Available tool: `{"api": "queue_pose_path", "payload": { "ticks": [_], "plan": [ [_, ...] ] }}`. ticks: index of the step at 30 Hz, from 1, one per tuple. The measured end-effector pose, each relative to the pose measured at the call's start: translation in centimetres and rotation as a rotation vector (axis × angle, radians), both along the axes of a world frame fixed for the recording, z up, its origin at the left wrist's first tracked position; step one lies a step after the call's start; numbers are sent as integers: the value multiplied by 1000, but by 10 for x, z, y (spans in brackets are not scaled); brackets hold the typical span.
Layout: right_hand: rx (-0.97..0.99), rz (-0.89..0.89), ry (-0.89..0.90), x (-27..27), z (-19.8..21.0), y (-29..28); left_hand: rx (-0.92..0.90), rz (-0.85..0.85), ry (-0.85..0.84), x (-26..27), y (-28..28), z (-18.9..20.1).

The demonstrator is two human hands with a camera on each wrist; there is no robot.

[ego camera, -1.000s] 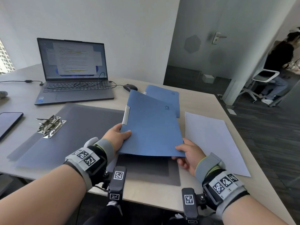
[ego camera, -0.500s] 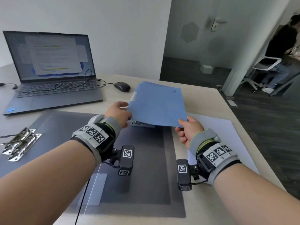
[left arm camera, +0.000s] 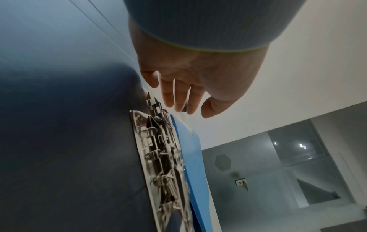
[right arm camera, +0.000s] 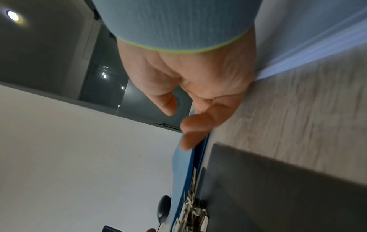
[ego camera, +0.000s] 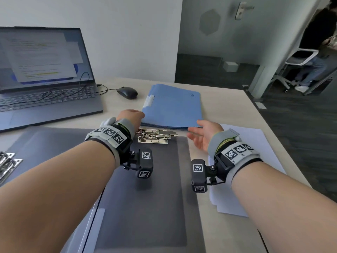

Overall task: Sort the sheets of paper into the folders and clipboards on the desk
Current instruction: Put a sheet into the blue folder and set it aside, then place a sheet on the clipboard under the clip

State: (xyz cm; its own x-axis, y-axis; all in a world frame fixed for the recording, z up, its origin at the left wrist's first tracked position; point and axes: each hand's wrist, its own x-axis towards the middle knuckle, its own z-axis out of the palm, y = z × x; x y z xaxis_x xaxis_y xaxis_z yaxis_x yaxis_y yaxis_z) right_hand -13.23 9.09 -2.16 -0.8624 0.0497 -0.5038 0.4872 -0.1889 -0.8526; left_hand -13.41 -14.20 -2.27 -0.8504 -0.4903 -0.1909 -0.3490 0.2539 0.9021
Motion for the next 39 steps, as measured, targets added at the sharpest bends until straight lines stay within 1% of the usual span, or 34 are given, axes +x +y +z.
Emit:
{"api": "queue_pose_path", "payload": {
  "ticks": [3,8,12,15,19,21,23,25,29,32,36,39],
  "plan": [
    [-17,51,27,18,3,9,-18,-26,-1,18,11,4],
    [73,101,120,64,9,35,-197,-186,21,64,48,11],
    [216,89,180,118,13,79,-213,-368,1,118,100,13],
    [351,52,198,141,5,110,-188,-449,-17,144,129,3],
    [599,0,240,164,-11,159,-182,-517,-69,170,166,-7],
    [698,-40,207,172,-18,179,-267,-525,-122,175,179,-15],
    [834,-52,164,178,-23,197,-490,-568,-168,174,186,-24],
    [970,-20,109,181,-27,205,-627,-601,-203,172,188,-30],
    [1095,25,62,187,-26,212,-676,-603,-146,179,194,-36],
    [1131,38,21,188,-28,212,-689,-600,-116,180,195,-38],
    [1137,18,57,188,-30,214,-716,-598,-114,184,198,-33],
    [1105,4,119,187,-34,216,-739,-597,-126,184,198,-34]
  ]
}}
